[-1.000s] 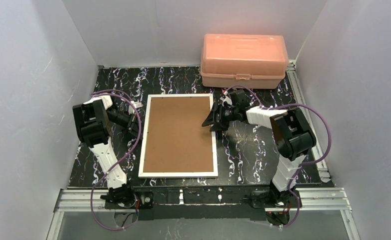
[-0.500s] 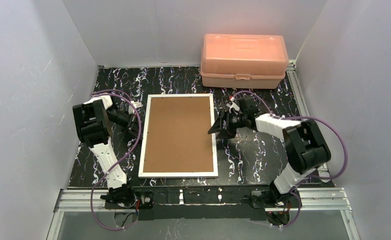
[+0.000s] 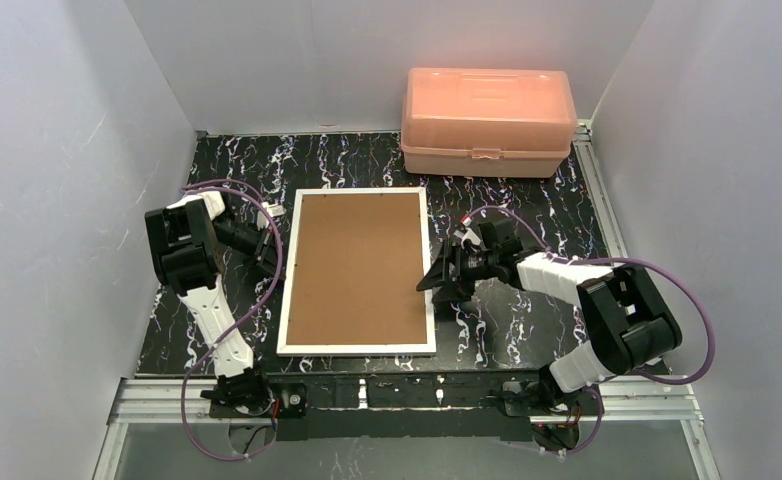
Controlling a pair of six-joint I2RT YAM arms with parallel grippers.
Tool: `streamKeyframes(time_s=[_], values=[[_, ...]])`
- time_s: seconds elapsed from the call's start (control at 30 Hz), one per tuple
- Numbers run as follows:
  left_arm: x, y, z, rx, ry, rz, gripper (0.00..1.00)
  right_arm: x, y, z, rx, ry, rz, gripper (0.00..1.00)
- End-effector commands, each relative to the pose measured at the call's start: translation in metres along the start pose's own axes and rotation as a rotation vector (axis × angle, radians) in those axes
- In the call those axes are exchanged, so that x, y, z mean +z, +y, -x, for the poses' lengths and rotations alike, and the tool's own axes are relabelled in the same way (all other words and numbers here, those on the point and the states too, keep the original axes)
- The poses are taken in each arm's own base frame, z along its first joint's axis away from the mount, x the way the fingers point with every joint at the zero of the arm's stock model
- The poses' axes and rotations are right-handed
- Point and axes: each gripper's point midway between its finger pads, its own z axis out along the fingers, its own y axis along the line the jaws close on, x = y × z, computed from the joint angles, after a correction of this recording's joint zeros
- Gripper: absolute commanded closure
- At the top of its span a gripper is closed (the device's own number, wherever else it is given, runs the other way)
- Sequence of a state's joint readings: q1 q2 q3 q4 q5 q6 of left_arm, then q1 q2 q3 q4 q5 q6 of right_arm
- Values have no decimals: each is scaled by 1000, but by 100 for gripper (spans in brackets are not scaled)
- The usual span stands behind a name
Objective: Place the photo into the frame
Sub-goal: Install the photo frame at the center of the board.
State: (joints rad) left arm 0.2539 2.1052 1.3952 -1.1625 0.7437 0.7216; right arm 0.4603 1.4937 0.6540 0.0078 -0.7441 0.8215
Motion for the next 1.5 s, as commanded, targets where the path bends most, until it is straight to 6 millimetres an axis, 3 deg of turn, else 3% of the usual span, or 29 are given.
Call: streamKeyframes(time_s=[0.0,0.53,1.47], values=[[2,1,-4,44,3,15,100,7,14,0,-39,11,54,27],[2,1,-5,47,3,17,100,16,-9,-11,-36,57,-19,28],[1,0,-5,48,6,18,100,37,-31,-4,-44,72,-75,29]])
